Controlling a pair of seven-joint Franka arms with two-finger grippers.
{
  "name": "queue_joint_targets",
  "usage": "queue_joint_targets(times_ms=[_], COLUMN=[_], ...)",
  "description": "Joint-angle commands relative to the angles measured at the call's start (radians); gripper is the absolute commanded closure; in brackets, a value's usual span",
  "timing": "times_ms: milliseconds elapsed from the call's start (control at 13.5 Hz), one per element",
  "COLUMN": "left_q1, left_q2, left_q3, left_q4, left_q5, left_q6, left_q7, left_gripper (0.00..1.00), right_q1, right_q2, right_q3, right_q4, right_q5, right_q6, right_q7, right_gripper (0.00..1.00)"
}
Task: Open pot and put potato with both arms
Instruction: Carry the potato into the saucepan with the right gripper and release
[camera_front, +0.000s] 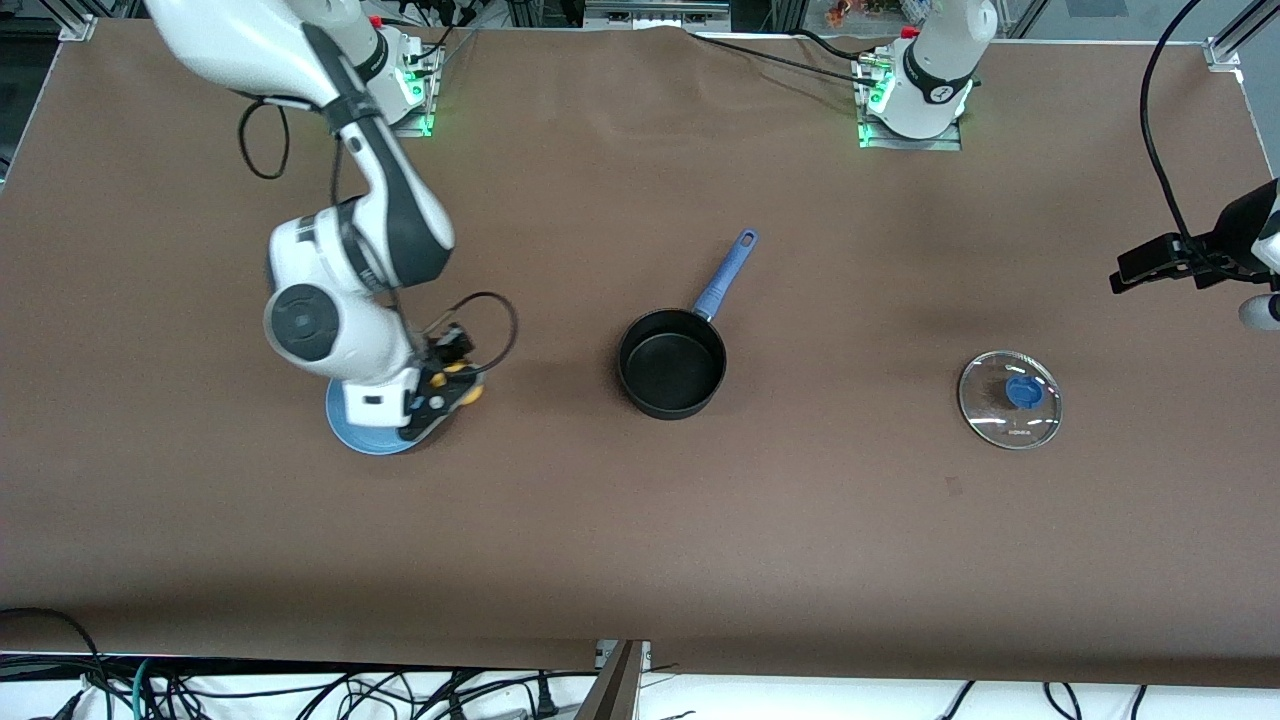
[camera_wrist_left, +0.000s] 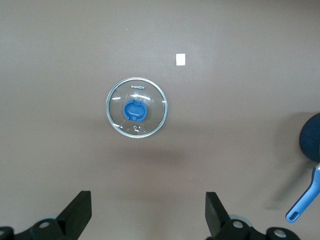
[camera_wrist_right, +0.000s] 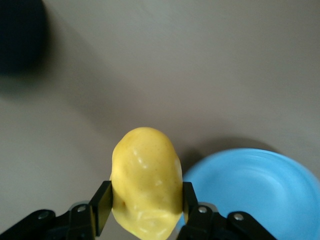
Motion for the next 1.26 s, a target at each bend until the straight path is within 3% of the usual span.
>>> queue_joint_targets(times_ms=[0, 223, 372, 595, 669, 743, 818, 1189], left_q1=[-0.007, -0.004, -0.007, -0.002, -0.002, -0.002, -0.002, 0.000], left_q2=[0.014, 0.024, 0.025, 0.025, 0.025, 0.025, 0.025, 0.025], left_q3=[0.002, 0.003, 0.003, 0.003, 0.003, 0.003, 0.003, 0.003], left_q4=[0.044, 0.050, 0.054, 0.053, 0.053, 0.053, 0.053, 0.054], left_q5=[-0.009, -0.009, -0.008, -0.008, -0.009, -0.009, -0.009, -0.011], left_q6=[-0.020, -0.035, -0.035, -0.035, -0.035, -0.035, -0.035, -0.035], left_q7=[-0.007, -0.007, -0.008, -0.004, -0.004, -0.004, -0.004, -0.004], left_gripper=[0.00, 0.00, 0.00, 0.00, 0.00, 0.00, 0.00, 0.00], right_q1=[0.095, 0.250, 0.332, 0.350, 0.350, 0.350, 0.352, 0.321], right_q2=[0.021, 0.102, 0.160, 0.213, 0.225, 0.234, 0.240, 0.161], right_q3=[0.016, 0.016, 0.016, 0.016, 0.016, 0.016, 0.015, -0.022], right_q4=[0.058, 0.162, 0.210, 0.213, 0.213, 0.213, 0.213, 0.213], right_q5=[0.061, 0.074, 0.074, 0.071, 0.071, 0.068, 0.059, 0.049], right_q6=[-0.020, -0.004, 0.093, 0.217, 0.249, 0.283, 0.302, 0.250], right_q7=[0.267, 0.644, 0.863, 0.919, 0.919, 0.920, 0.922, 0.907], right_gripper=[1.00, 1.00, 1.00, 0.91, 0.82, 0.51, 0.01, 0.00])
